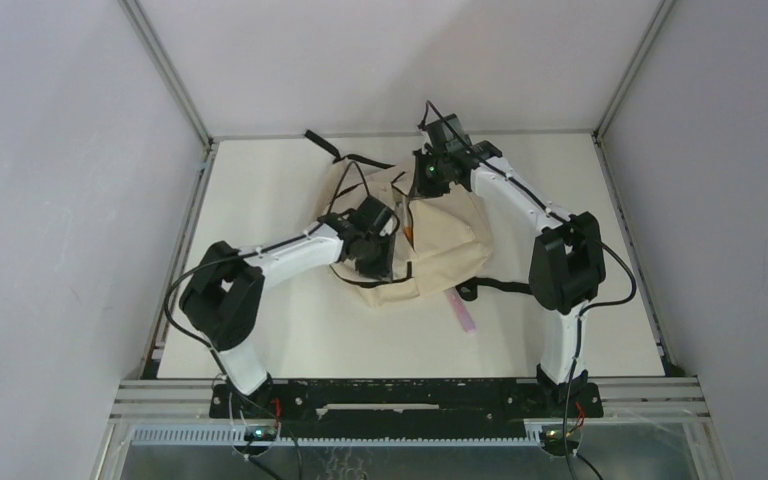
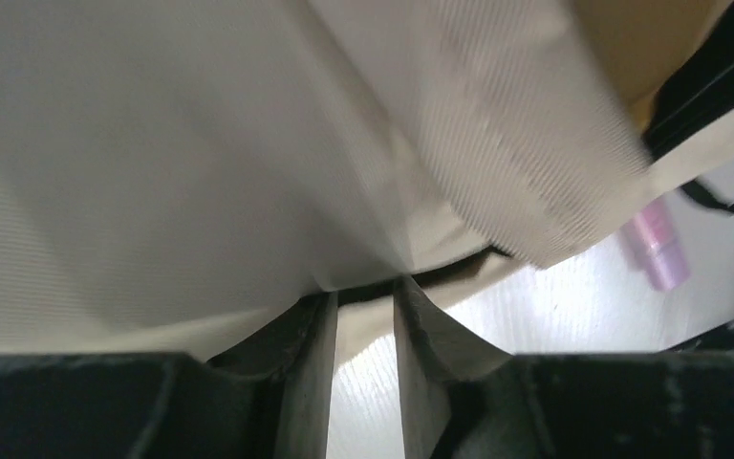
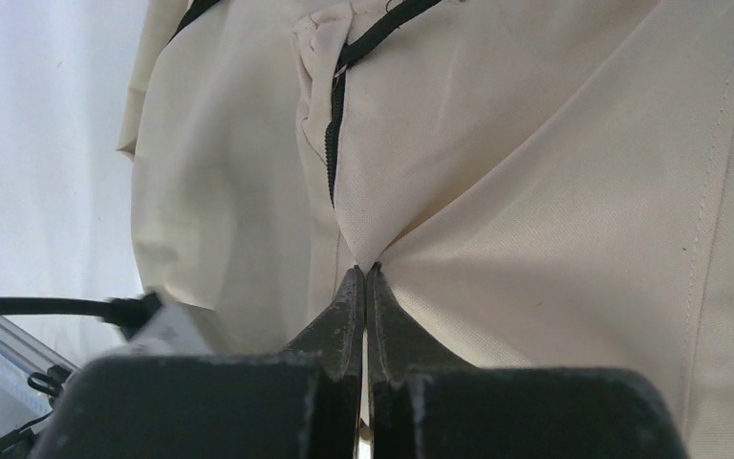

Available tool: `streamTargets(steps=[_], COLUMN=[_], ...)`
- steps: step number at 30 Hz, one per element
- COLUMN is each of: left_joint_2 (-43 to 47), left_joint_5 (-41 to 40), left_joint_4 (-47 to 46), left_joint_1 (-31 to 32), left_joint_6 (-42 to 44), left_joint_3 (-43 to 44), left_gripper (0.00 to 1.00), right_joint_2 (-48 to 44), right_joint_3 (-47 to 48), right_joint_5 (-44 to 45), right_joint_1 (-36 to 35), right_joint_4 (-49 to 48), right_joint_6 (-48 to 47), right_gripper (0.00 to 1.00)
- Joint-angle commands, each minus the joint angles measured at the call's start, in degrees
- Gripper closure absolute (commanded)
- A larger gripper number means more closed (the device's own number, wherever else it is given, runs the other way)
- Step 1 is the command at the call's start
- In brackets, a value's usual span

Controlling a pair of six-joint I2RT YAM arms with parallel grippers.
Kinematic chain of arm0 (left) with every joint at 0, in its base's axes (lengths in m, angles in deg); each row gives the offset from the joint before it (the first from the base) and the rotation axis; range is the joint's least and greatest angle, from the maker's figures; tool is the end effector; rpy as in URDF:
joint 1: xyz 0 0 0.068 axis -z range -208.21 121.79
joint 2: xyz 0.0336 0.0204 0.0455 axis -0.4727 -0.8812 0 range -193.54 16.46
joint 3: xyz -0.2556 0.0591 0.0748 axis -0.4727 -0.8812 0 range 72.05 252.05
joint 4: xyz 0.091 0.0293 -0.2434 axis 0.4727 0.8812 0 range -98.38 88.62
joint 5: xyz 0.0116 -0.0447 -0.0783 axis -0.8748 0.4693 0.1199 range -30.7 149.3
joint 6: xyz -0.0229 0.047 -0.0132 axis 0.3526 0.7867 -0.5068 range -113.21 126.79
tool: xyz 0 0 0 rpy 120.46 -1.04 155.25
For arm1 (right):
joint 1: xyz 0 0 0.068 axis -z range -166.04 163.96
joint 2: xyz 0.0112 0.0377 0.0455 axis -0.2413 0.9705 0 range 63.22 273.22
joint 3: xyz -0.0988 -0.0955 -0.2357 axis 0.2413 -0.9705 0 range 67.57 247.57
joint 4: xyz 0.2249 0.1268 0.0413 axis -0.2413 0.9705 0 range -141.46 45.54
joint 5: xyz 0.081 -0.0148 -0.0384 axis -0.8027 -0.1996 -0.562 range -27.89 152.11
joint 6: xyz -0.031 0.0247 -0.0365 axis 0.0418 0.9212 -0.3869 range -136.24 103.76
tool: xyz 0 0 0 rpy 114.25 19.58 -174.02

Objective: Pack the student bag
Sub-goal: Adjust the student bag at the center of the board.

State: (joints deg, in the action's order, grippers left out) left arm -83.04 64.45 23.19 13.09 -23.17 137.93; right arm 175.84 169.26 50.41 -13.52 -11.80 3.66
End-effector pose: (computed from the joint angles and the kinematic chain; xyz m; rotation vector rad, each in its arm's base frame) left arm 0.2584 -0.2312 0.1888 0.3048 2.7883 -0.4620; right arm 0.3893 0.2105 0.2857 -0.2594 2.5139 0.6004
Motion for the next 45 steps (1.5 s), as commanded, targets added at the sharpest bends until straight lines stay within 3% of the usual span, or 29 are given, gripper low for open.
streamTargets(steps=[1,8,10,15,17,19,22,28,32,36,38,42,45], left_joint_2=[0.71,-5.58,-3.12,11.2,15.02,17.79,20.04,20.95,19.67,16.85,16.1,16.82,17.9], left_joint_5=[-4.98,-7.55,-8.12,-11.25,-12.63,-12.27,-9.17,2.17,4.06,4.37,4.09,2.7,-0.43], left_joint_4=[0.78,6.07,7.81,8.98,10.18,9.43,5.41,-9.65,-15.99,-16.42,-16.21,-13.33,-9.78], left_joint_1=[-1.99,-3.43,-3.35,-3.39,-3.51,-3.82,-5.1,-8.12,-8.27,-8.7,-8.96,-9.9,-10.02], left_joint_6=[0.85,1.94,1.64,-2.0,-5.09,-7.81,-12.19,-18.47,-20.61,-20.92,-20.75,-19.39,-16.91], left_joint_3=[8.43,17.94,17.6,8.22,3.54,-1.44,-8.65,-17.7,-19.46,-18.88,-18.32,-15.03,-10.19], left_gripper=[0.67,0.68,0.66,0.46,0.31,0.22,0.18,0.19,0.24,0.38,0.51,0.98,1.0], right_joint_2=[-1.4,-0.94,-1.41,-2.05,-1.99,-1.86,-1.39,-1.0,-0.98,-0.78,-0.83,-0.99,-0.83], right_joint_3=[3.47,4.19,3.99,2.93,3.02,3.15,3.24,3.09,3.25,3.38,3.48,3.43,3.88], right_joint_5=[-1.15,-1.83,-1.51,-1.34,-1.7,-1.83,-2.07,-2.27,-2.36,-2.36,-2.27,-1.84,-2.04], right_joint_1=[0.56,1.61,1.67,1.82,1.73,1.45,1.38,0.98,0.69,0.35,0.33,0.53,1.21], right_joint_4=[-0.42,-0.33,-0.08,-0.26,-0.65,-0.88,-0.99,-0.97,-1.03,-0.99,-0.89,-0.81,-0.97], right_joint_6=[-0.05,0.4,0.09,-0.23,-0.08,-0.04,0.07,0.15,0.22,0.23,0.23,0.08,0.22], right_gripper=[1.0,1.0,1.0,1.0,1.0,1.0,1.0,1.0,1.0,1.0,1.0,1.0,1.0])
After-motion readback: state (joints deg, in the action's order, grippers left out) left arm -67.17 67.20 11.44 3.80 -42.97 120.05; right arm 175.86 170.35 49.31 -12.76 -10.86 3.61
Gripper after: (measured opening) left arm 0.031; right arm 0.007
